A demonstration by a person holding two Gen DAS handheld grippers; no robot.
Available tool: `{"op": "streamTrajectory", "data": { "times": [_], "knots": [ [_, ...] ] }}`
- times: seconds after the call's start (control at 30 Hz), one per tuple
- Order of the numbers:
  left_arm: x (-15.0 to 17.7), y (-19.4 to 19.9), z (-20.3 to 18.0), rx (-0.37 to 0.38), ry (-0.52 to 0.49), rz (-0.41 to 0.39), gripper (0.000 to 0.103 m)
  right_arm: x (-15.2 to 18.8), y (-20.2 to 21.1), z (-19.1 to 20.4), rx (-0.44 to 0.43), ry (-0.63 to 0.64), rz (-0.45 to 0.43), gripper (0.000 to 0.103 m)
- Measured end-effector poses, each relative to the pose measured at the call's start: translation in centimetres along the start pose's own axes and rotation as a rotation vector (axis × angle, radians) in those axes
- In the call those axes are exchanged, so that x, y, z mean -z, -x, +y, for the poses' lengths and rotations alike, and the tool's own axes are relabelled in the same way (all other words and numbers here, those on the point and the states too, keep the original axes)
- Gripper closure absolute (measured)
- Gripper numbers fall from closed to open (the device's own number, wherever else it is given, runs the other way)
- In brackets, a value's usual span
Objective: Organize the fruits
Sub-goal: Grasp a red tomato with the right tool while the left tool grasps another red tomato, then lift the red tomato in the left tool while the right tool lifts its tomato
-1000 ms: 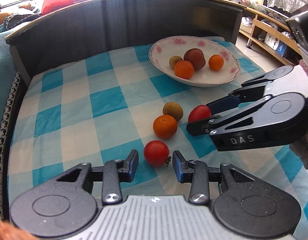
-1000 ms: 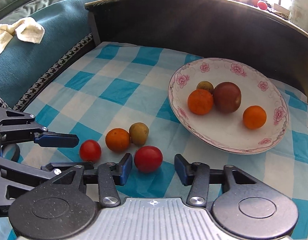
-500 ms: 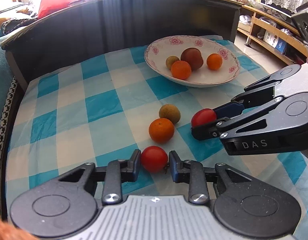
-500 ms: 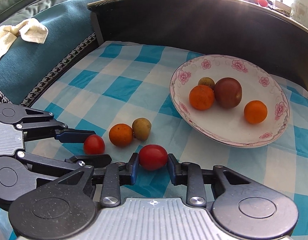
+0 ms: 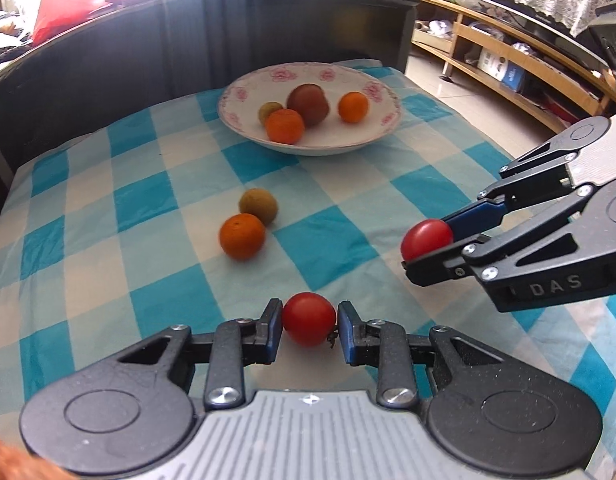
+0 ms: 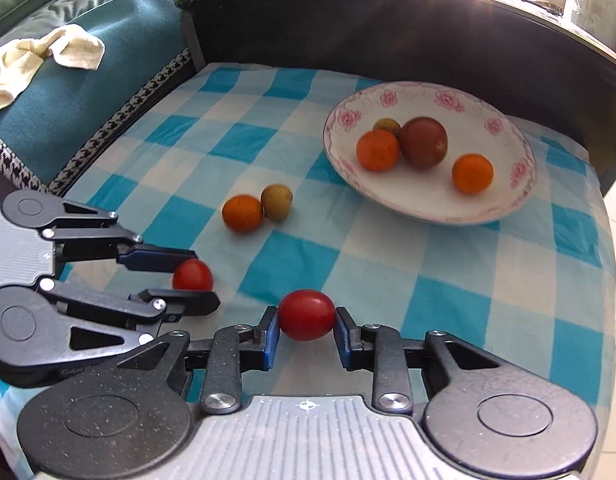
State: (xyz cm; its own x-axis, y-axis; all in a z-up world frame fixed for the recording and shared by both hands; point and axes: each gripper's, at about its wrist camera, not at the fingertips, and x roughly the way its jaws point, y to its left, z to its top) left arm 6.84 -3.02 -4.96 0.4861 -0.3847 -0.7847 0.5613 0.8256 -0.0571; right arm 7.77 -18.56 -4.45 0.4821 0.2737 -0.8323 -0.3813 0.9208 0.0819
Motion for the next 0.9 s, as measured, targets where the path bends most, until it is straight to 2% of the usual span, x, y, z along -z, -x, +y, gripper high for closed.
{"op": "streamTrajectory", "data": {
  "times": [0.2,0.53,0.63,0.77,0.9],
  "knots": [
    [0.3,0.0,-1.3,0.009,-0.05,0.003,0.064,2.0,1.4,0.1,0.016,-0.01,0.017,0.08],
    [0.4,-0.2,-1.3,0.012,-0.074,0.002,0.063,2.1,0.9,0.0,-0.001,-0.008,0.001,0.078],
    [0.6,-0.1,-1.3,0.012,-0.084,0.001,0.059,2.0,0.8,0.1,-0.007,0.003,0.0,0.074],
    [0.7,-0.2,-1.1,0.01,-0.084,0.001,0.055,2.2,0.7,-0.1,-0.005,0.015,-0.006,0.061],
    [0.6,-0.2,-1.3,0.011,-0.092,-0.005,0.054,1.9,0.5,-0.3,-0.009,0.011,-0.011,0.061]
  ]
}}
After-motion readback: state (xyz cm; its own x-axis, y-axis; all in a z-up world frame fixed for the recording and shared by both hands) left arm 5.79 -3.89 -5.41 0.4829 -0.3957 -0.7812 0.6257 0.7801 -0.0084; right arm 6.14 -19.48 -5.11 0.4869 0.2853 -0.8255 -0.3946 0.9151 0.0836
